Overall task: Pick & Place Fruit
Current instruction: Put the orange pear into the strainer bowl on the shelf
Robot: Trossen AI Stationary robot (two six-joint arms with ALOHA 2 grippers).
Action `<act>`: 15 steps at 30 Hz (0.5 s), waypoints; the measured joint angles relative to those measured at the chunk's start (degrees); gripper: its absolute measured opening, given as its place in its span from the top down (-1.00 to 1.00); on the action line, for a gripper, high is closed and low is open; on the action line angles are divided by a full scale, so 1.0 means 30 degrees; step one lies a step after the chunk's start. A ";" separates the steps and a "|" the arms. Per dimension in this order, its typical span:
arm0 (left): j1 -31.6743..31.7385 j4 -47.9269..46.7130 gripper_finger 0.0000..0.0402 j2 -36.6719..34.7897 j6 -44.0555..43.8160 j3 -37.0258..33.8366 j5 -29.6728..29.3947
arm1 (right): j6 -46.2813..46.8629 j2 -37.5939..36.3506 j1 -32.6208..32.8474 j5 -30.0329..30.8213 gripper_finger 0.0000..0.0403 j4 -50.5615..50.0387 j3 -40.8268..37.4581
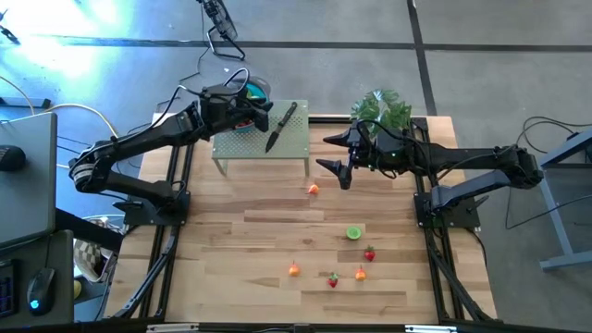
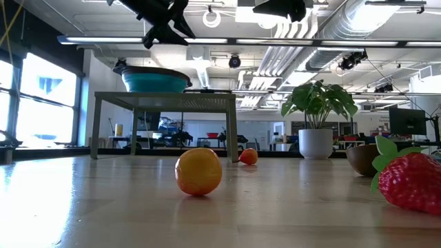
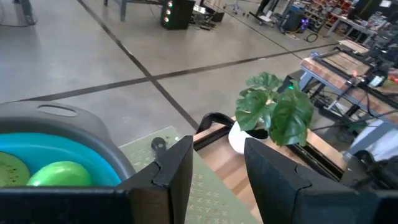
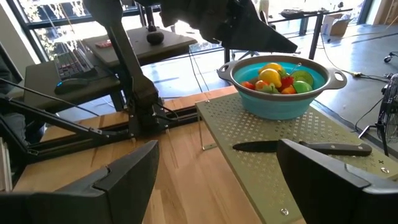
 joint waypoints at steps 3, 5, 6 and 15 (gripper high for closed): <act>-0.0117 0.0065 0.30 -0.0020 -0.0160 0.0000 0.0114 | 0.0001 0.0000 0.0000 0.0000 -0.58 0.0000 0.0000; -0.0338 0.0221 0.30 -0.0045 -0.0196 0.0000 0.0074 | 0.0000 0.0000 0.0000 0.0000 -0.58 0.0000 0.0000; -0.0479 0.0387 0.30 -0.0057 -0.0185 0.0000 0.0084 | 0.0003 0.0000 0.0000 0.0000 -0.58 0.0000 0.0000; -0.2245 0.0834 0.30 -0.0730 0.1270 -0.0010 0.0004 | 0.0007 0.0000 0.0000 -0.0007 -0.58 0.0007 0.0000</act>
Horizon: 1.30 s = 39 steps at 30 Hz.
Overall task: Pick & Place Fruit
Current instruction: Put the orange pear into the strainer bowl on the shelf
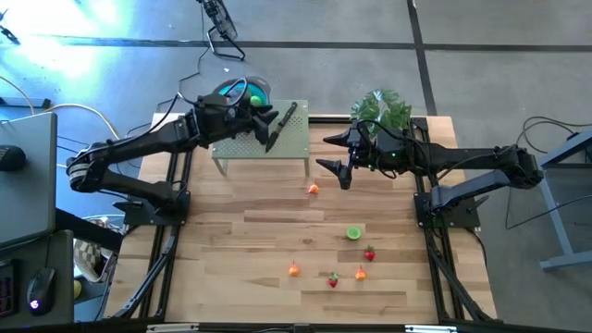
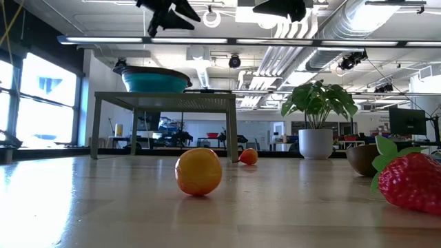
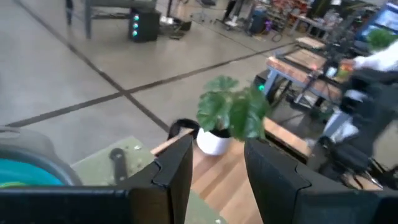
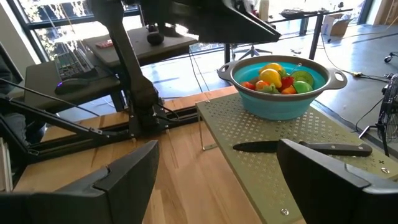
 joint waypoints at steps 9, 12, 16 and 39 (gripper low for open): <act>-0.2620 0.1429 0.30 -0.0305 0.3290 0.0017 -0.2696 | 0.0000 0.0000 -0.0007 -0.0007 -0.58 -0.0007 0.0000; -0.3187 0.1904 0.30 -0.0300 0.2759 0.0010 -0.2244 | 0.0000 0.0000 0.0000 -0.0004 -0.58 -0.0017 0.0000; -0.3550 0.2745 0.30 -0.0305 0.3282 0.0010 -0.1497 | 0.0000 0.0000 0.0000 -0.0007 -0.58 -0.0022 0.0000; -0.5286 0.4590 0.30 -0.2535 0.3240 -0.2927 -0.0102 | 0.0000 0.0000 0.0000 0.0007 -0.58 -0.0051 0.0000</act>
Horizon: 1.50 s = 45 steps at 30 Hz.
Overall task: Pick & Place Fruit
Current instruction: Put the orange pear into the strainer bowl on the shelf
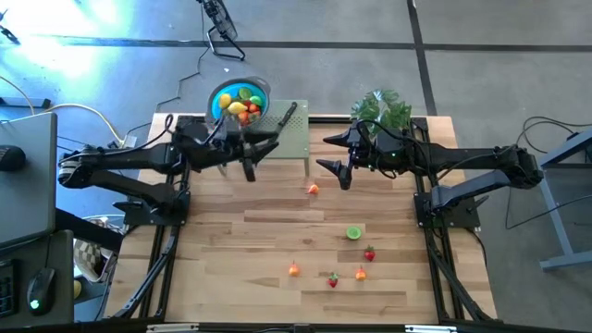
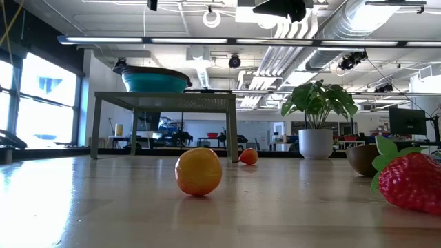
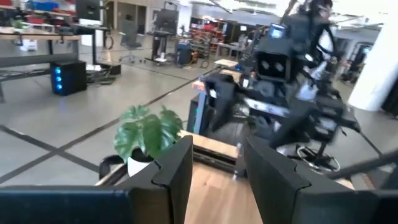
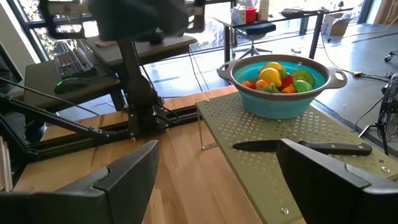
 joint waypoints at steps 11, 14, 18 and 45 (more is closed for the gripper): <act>-0.2663 0.0418 0.30 -0.3176 0.0385 -0.2013 -0.0781 | -0.0131 0.0001 0.0000 0.0066 -0.58 0.0042 0.0000; -0.3649 0.0428 0.30 -0.3942 0.1066 -0.2225 -0.1656 | -0.0131 0.0001 0.0000 0.0066 -0.58 0.0044 0.0000; -0.4392 -0.0336 0.30 -0.4735 0.2310 -0.2308 -0.1960 | -0.0133 0.0000 0.0000 0.0064 -0.58 0.0029 0.0000; -0.4458 -0.2922 0.30 -0.3696 0.1450 -0.2323 -0.2069 | 0.2572 0.0670 -0.0127 -0.1996 -0.58 -0.2172 0.0006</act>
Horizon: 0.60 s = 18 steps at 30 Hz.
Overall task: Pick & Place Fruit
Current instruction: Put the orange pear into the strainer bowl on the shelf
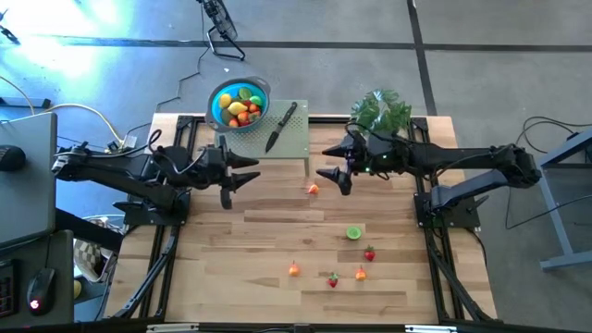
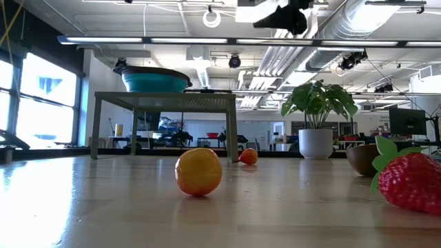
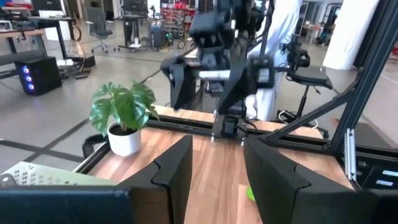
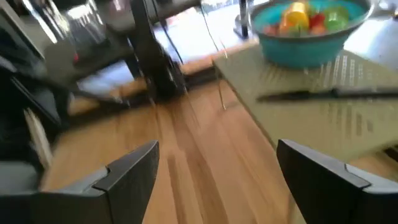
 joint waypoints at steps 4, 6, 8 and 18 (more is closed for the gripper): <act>0.0000 0.0078 0.30 -0.0092 0.0029 0.0000 -0.0007 | -0.0711 0.0543 -0.0018 -0.0001 -0.58 -0.2689 -0.0035; 0.0000 0.0015 0.30 -0.0055 0.0055 0.0000 -0.0007 | -0.0867 0.1065 -0.0004 -0.0034 -0.58 -0.3107 0.0023; 0.0000 0.0028 0.30 -0.0069 0.0066 0.0000 -0.0158 | -0.0619 0.1298 0.0002 -0.0037 -0.58 -0.4241 -0.0035; 0.0000 0.0240 0.30 -0.0070 -0.0012 0.0000 -0.0306 | -0.2534 0.4857 0.0192 -0.0963 -0.58 -0.4440 -0.0035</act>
